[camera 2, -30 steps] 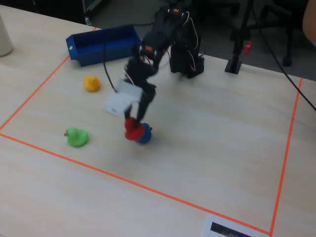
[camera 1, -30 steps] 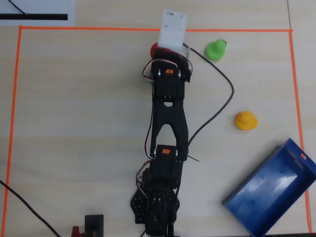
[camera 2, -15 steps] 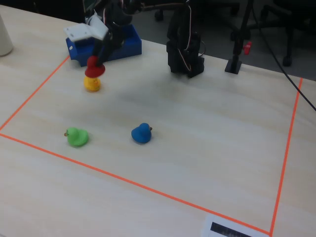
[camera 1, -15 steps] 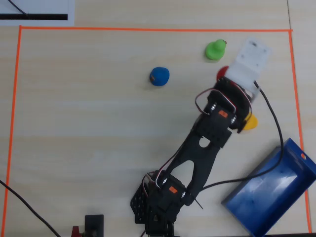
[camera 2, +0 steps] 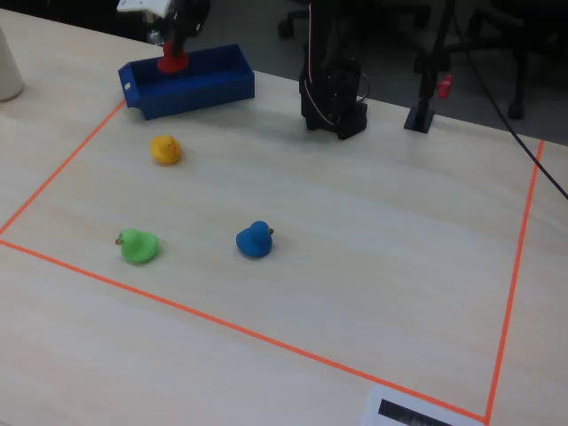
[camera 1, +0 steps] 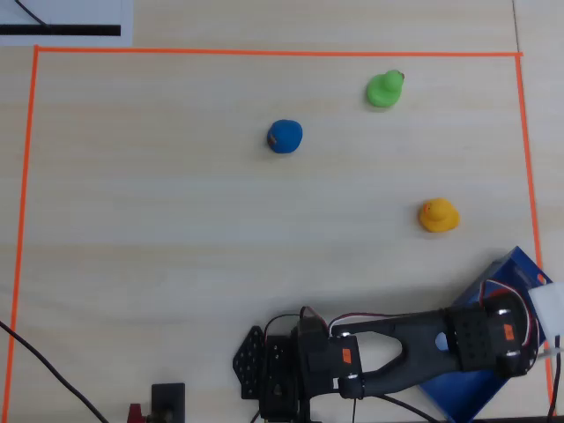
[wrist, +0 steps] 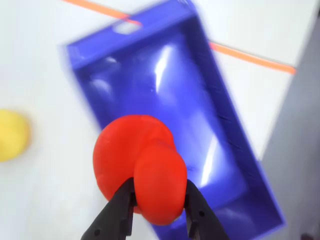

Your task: Grasp red duck and put it into box.

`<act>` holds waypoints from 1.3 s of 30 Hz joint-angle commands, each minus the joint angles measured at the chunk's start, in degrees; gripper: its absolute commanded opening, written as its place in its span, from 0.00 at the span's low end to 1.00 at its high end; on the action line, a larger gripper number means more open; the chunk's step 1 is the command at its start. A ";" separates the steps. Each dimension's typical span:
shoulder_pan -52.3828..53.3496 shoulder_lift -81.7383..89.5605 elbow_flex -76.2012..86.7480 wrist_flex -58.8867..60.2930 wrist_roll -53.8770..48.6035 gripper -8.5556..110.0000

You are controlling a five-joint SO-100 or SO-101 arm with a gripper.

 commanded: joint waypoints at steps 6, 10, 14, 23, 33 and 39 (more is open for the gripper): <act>5.89 -1.49 2.46 -4.92 -3.25 0.07; 7.12 -3.52 10.90 -22.50 -2.55 0.11; 7.73 -5.27 14.77 -32.34 -2.55 0.21; 6.68 -6.06 16.70 -34.54 -2.64 0.30; -5.71 -0.97 -2.02 -13.97 19.16 0.07; -28.48 9.93 -7.12 1.14 19.69 0.07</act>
